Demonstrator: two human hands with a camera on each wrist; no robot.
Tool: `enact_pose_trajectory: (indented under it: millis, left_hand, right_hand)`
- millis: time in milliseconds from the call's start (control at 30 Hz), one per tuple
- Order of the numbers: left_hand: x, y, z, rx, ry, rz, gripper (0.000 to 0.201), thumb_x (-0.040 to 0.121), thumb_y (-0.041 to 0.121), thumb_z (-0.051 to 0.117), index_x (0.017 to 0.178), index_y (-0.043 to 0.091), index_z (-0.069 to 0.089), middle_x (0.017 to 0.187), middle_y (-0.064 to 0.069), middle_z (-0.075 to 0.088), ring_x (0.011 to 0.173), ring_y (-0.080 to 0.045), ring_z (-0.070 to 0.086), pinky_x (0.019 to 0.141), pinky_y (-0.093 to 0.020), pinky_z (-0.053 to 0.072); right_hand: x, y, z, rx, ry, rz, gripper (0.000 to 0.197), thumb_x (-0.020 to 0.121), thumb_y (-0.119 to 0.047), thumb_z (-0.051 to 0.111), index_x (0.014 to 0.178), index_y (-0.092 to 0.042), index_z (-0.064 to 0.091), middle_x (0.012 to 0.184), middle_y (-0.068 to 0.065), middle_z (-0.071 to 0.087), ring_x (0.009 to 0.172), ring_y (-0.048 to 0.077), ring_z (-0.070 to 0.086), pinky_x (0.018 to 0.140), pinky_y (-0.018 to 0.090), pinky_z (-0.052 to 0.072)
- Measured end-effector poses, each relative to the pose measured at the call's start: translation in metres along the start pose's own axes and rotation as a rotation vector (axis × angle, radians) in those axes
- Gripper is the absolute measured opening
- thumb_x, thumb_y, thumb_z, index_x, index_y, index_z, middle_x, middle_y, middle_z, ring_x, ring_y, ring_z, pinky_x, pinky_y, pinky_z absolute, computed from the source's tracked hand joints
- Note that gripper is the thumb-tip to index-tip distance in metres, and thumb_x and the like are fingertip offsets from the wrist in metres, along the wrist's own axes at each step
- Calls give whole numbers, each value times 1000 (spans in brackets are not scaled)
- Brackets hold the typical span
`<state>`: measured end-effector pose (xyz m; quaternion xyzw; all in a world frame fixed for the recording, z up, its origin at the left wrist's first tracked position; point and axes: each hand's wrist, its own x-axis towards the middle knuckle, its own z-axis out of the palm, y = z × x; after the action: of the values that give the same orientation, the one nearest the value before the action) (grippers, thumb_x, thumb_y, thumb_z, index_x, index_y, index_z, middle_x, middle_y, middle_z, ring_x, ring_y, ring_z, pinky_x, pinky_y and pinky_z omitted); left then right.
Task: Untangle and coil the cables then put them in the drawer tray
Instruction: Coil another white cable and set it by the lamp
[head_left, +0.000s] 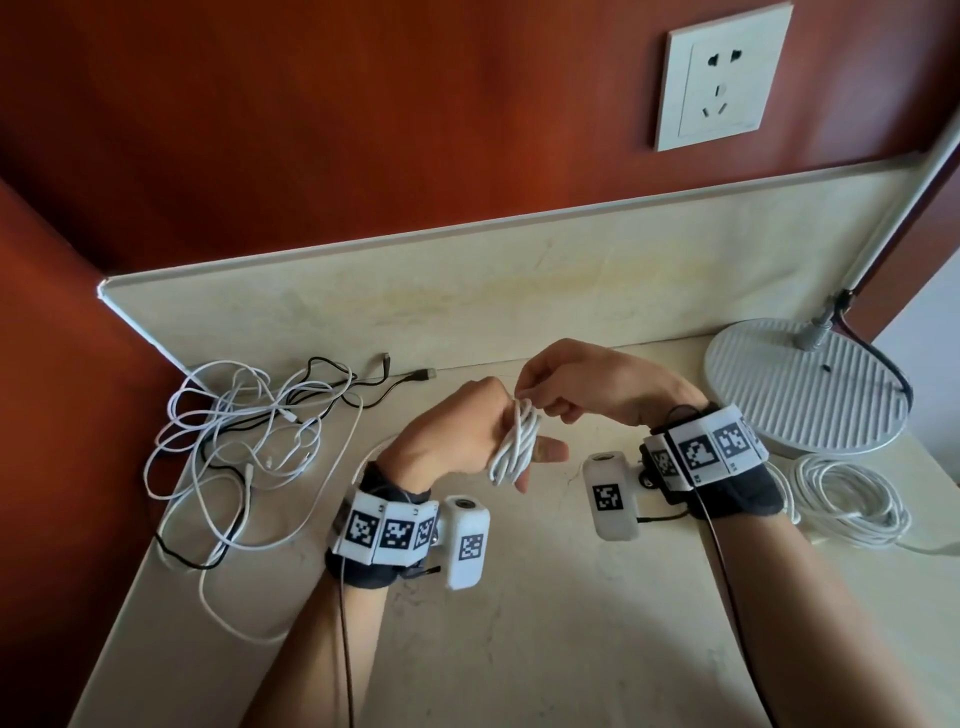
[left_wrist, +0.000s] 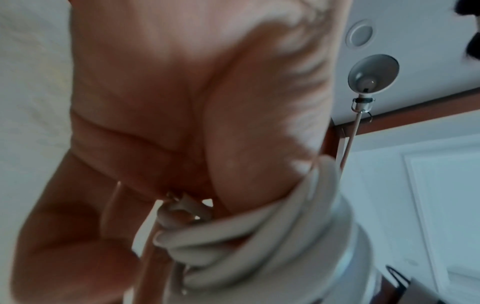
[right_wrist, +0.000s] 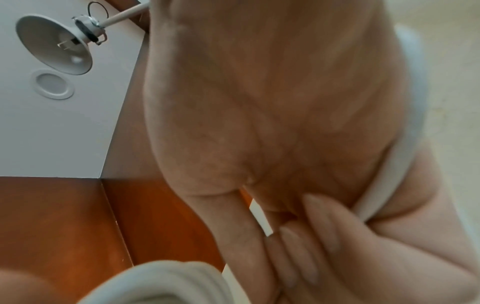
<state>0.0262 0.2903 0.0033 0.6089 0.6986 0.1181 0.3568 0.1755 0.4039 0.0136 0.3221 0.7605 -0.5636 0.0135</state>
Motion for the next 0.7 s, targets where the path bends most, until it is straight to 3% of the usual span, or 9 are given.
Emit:
enact_pose_trajectory:
  millis: [67, 133, 233, 333, 433, 500, 700]
  left_hand:
    - [5, 3, 4, 56, 44, -11, 31, 86, 37, 80, 66, 13, 74, 64, -4, 70, 76, -28, 74, 80, -47, 60]
    - [8, 4, 9, 150, 99, -23, 30, 91, 32, 76, 68, 13, 72, 65, -3, 68, 72, -26, 72, 76, -44, 61]
    - [15, -3, 16, 236, 250, -82, 41, 91, 53, 74, 81, 14, 71, 66, 3, 63, 68, -22, 71, 64, -36, 58]
    - [18, 0, 17, 291, 388, -155, 45, 90, 59, 72, 77, 17, 61, 66, 6, 54, 73, -25, 70, 58, -31, 47]
    - [15, 7, 14, 276, 434, -180, 38, 96, 45, 67, 77, 15, 54, 73, 3, 50, 80, -30, 65, 66, -33, 44]
    - [12, 5, 11, 284, 512, -174, 28, 100, 32, 62, 78, 15, 55, 74, 2, 52, 84, -32, 67, 64, -33, 42]
    - [7, -8, 4, 238, 768, -161, 35, 98, 30, 63, 69, 15, 51, 79, -10, 68, 79, -35, 68, 56, -35, 41]
  right_hand:
    - [-1, -1, 2, 37, 60, 30, 13, 92, -5, 62, 88, -13, 72, 70, -2, 60, 70, 14, 51, 65, 28, 44]
    - [-6, -10, 5, 20, 125, 25, 25, 92, -3, 53, 92, -14, 75, 70, 0, 63, 68, 13, 52, 66, 28, 44]
    - [-16, -24, 7, -14, 227, -18, 38, 93, 2, 41, 99, -14, 75, 72, 2, 66, 67, 12, 52, 65, 26, 42]
    - [-18, -30, 8, -55, 299, -43, 35, 93, 3, 41, 98, -15, 71, 75, -2, 69, 67, 10, 55, 62, 22, 43]
    - [-18, -33, 14, -184, 325, -73, 32, 94, -1, 39, 99, -20, 64, 89, -1, 69, 76, 12, 60, 64, 25, 44]
    - [-19, -35, 18, -254, 342, -81, 29, 97, -5, 38, 102, -21, 61, 95, 1, 68, 75, 11, 61, 60, 25, 43]
    - [-20, -41, 34, -192, 367, -104, 25, 101, -9, 37, 121, -14, 50, 82, 6, 70, 55, 9, 60, 49, 20, 46]
